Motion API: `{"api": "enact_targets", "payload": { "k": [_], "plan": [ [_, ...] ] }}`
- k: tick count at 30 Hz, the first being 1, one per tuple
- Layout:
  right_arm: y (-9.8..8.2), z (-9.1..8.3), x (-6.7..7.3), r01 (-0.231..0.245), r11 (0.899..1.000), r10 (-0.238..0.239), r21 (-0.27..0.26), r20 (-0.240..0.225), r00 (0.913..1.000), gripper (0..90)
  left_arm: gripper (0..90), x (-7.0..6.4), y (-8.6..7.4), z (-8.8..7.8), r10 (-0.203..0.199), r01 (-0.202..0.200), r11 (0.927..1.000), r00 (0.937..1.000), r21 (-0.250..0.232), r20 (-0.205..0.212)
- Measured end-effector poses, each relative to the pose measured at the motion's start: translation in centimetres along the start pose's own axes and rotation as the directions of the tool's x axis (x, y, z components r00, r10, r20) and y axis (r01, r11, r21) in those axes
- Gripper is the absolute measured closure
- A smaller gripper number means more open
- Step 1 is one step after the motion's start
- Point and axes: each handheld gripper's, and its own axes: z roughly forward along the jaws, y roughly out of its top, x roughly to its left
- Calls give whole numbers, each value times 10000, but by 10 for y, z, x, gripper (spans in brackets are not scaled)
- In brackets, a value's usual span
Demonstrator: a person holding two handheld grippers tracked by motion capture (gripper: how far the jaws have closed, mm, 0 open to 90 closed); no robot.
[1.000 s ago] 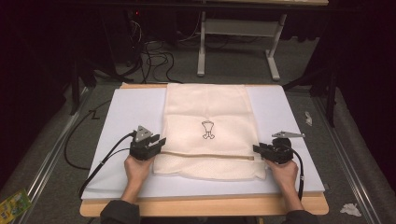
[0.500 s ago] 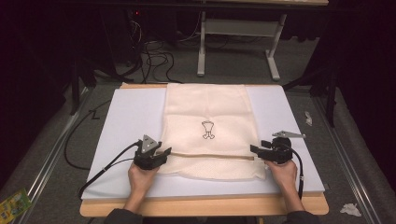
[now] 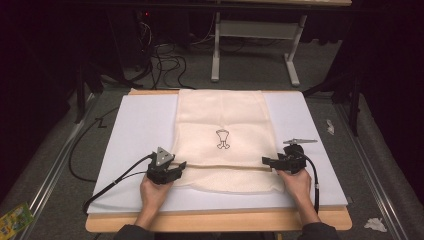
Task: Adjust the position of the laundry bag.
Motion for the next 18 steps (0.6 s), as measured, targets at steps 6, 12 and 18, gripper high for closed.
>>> {"api": "enact_targets", "payload": {
  "k": [6, 12, 18],
  "plan": [
    [-2, -3, 3, 221, 9994, -218, 278, -88, 9997, 379, 460, 3, 2, 5, -345, 345, 9980, 9994, 525, -27],
    [-7, -10, 5, 329, 9983, -329, 474, -7, 9995, 383, 458, 3, 2, 6, -360, 362, 9979, 9993, 538, -48],
    [-3, -4, 11, 289, 9981, -270, 543, -356, 9990, 432, 461, 4, 2, 7, -372, 370, 9973, 9993, 633, 22]
  ]
}}
